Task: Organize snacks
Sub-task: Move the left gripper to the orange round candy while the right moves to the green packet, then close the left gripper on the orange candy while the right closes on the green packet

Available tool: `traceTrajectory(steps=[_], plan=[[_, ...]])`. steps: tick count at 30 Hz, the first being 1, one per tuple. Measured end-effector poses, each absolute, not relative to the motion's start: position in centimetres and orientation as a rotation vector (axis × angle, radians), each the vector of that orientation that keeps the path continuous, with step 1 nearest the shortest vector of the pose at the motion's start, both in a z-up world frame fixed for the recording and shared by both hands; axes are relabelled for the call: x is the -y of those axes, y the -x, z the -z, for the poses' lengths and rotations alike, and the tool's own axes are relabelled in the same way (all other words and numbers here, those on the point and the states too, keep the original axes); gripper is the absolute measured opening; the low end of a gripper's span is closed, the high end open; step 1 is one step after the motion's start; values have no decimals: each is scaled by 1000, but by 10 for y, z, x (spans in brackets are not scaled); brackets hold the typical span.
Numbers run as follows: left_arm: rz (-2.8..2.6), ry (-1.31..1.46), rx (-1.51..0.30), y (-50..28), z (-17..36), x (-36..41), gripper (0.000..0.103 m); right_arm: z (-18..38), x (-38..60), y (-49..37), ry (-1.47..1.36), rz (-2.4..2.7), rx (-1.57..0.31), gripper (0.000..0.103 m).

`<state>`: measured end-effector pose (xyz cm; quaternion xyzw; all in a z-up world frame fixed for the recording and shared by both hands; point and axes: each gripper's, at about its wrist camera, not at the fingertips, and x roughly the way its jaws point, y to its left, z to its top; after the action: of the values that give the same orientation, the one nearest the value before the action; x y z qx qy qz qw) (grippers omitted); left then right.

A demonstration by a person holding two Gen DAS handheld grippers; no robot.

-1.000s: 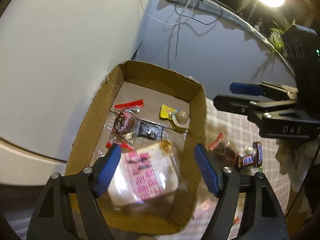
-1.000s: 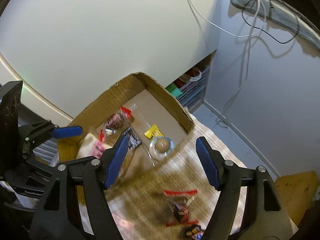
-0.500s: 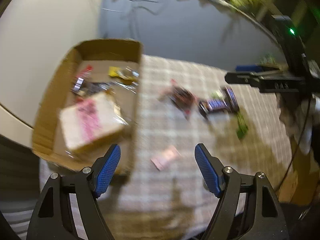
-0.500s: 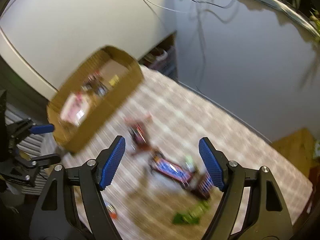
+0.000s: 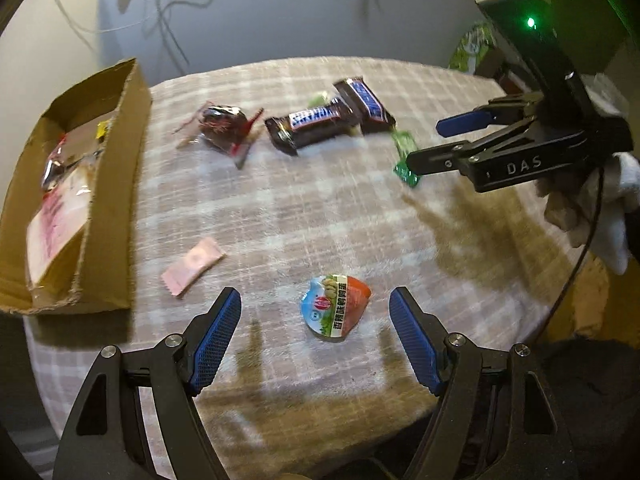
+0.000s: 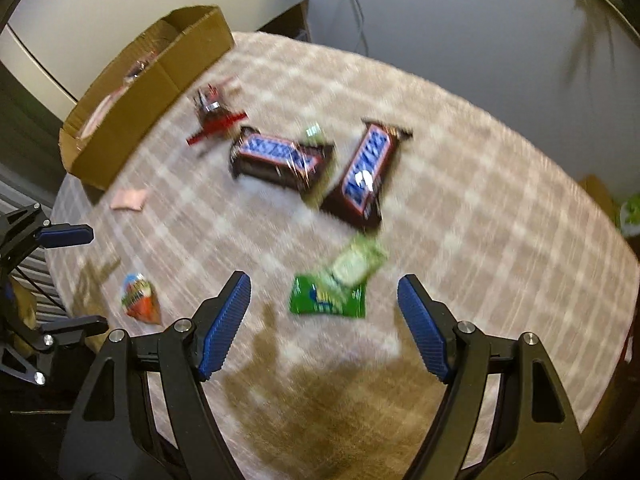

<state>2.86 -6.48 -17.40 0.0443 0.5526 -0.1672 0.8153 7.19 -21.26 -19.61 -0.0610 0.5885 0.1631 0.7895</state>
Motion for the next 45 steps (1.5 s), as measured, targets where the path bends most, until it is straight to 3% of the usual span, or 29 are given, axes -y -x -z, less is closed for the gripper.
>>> traceTrajectory(steps=[20, 28, 31, 33, 35, 41, 43, 45], plan=[[255, -84, -1191, -15, 209, 75, 77, 223, 210, -46, 95, -305, -1182, 79], [204, -13, -1153, -20, 206, 66, 43, 221, 212, -38, 143, -263, -1168, 79], [212, -18, -1143, -20, 206, 66, 36, 223, 206, -37, 200, -256, -1161, 78], [215, -18, -1135, -21, 205, 65, 34, 222, 203, -37, 213, -258, -1150, 72], [220, -20, -1131, -21, 206, 65, 32, 219, 202, -36, 215, -259, -1141, 56], [229, -18, -1112, -22, 207, 59, 28, 216, 204, -34, 224, -269, -1133, 42], [226, -21, -1108, -21, 207, 58, 19, 216, 206, -35, 219, -264, -1132, 36], [231, -10, -1104, -20, 207, 55, 18, 215, 209, -37, 203, -260, -1135, 35]])
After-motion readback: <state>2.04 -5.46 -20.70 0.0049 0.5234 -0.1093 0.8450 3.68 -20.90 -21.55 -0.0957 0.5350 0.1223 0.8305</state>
